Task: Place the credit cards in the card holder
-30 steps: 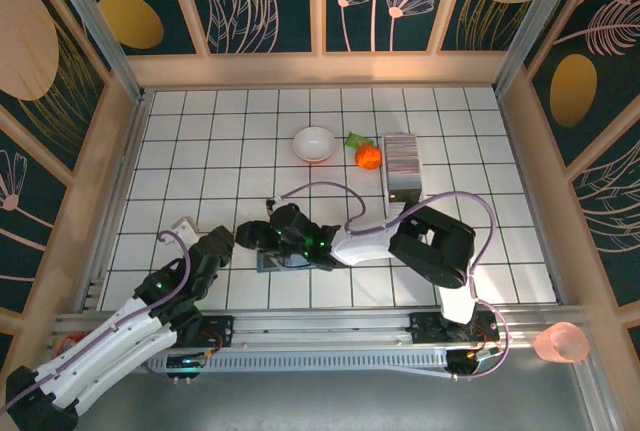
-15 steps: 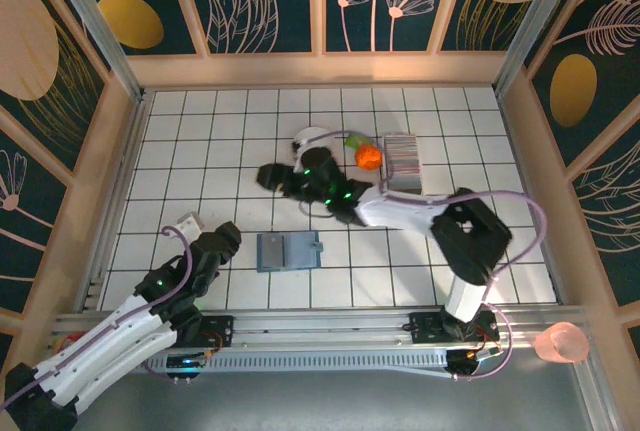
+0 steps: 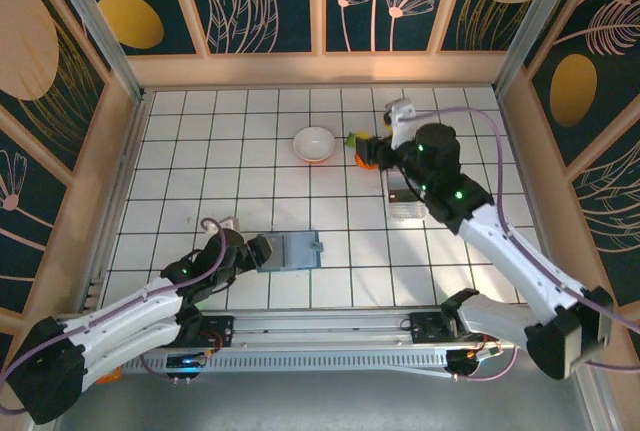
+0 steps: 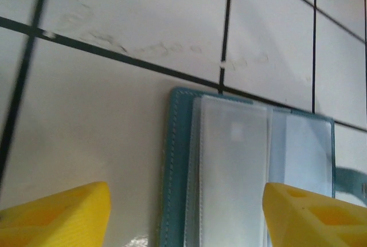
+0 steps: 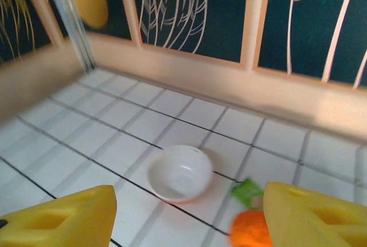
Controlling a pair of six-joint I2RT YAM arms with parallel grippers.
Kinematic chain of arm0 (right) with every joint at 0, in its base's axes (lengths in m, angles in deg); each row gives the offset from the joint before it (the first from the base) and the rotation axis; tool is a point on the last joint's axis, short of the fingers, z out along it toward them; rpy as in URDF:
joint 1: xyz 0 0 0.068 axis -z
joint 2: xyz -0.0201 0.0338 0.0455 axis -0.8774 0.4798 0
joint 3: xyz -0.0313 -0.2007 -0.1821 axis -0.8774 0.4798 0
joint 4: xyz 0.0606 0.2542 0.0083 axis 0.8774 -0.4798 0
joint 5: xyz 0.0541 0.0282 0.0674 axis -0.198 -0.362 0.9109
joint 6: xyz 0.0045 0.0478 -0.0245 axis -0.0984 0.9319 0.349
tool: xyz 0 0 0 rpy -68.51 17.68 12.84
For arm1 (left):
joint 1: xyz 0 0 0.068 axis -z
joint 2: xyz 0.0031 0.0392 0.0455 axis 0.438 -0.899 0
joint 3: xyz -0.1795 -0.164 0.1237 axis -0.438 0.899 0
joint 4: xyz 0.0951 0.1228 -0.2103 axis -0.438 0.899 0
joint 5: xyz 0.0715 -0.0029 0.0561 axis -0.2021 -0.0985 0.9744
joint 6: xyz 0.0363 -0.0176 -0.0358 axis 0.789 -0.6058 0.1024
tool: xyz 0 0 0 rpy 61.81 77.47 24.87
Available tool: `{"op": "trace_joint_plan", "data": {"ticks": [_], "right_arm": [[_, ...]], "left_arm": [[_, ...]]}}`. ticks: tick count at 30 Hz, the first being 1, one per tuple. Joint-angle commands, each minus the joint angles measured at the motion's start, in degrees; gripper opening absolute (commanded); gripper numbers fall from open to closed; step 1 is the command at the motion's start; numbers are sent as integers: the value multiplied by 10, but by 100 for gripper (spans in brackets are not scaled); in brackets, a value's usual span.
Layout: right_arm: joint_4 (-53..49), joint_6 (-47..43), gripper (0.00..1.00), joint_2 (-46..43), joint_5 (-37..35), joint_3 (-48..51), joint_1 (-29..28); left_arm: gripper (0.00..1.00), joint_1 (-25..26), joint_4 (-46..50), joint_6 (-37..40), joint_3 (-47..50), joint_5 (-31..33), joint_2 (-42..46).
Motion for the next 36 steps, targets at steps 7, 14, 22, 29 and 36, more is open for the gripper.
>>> {"op": "trace_joint_plan", "data": {"ticks": [7, 14, 22, 29, 36], "right_arm": [[-239, -445, 77, -21, 78, 22, 123], [-230, -582, 82, 53, -51, 67, 131], [-188, -637, 80, 111, -82, 57, 138], [-183, -674, 80, 135, -79, 50, 141], [-184, -710, 80, 148, -59, 43, 142]], "left_arm": [[58, 4, -85, 27, 11, -81, -63], [50, 4, -161, 14, 10, -144, -104], [45, 4, -200, 11, -4, -166, -133], [43, 4, -236, 2, -1, -196, -142], [41, 4, -237, 8, -22, -211, -163]]}}
